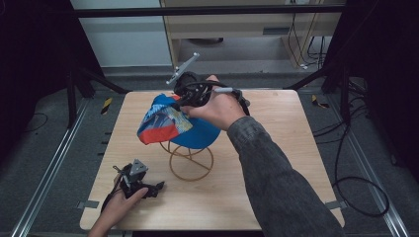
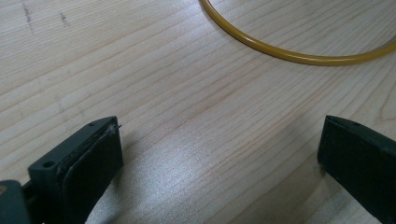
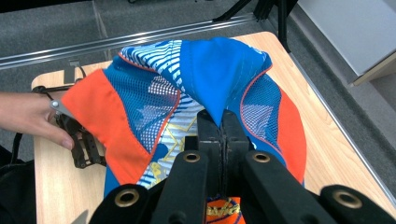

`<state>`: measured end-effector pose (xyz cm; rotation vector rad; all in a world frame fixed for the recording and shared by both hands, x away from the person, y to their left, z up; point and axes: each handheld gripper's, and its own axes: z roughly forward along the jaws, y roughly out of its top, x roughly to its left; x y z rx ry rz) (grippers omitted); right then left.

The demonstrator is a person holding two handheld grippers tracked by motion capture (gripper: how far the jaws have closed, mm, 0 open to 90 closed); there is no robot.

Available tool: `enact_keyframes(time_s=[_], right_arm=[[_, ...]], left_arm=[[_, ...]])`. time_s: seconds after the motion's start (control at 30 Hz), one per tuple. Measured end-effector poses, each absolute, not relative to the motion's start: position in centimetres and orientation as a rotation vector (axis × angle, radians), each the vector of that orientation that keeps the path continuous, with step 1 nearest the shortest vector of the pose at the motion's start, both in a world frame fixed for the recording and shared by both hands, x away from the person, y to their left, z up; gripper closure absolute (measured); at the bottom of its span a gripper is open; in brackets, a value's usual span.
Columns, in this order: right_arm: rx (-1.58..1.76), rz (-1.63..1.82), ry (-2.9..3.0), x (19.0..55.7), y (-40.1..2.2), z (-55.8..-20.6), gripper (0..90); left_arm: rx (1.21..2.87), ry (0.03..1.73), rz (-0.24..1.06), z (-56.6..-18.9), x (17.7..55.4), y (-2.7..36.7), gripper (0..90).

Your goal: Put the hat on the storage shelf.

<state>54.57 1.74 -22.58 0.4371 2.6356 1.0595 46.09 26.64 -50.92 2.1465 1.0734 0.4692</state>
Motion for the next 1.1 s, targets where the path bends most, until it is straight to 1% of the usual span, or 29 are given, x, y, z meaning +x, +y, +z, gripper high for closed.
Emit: enact_keyframes(time_s=[0.63,0.87,0.93,0.97,1.1], right_arm=[[0.408,1.014,2.665,54.4,2.6,-23.7,87.9],[0.402,1.020,2.655,54.3,2.5,-23.8,79.3],[0.411,1.018,2.654,54.2,2.4,-23.9,75.2],[0.414,1.019,2.652,54.2,2.4,-23.9,71.0],[0.426,1.023,2.644,54.0,2.2,-23.8,62.8]], left_arm=[[2.148,1.074,0.470,-50.9,46.1,26.6,0.0],[2.148,1.074,0.470,-50.9,46.1,26.6,0.0],[2.148,1.074,0.470,-50.9,46.1,26.6,0.0],[2.148,1.074,0.470,-50.9,46.1,26.6,0.0],[2.148,1.074,0.470,-50.9,46.1,26.6,0.0]])
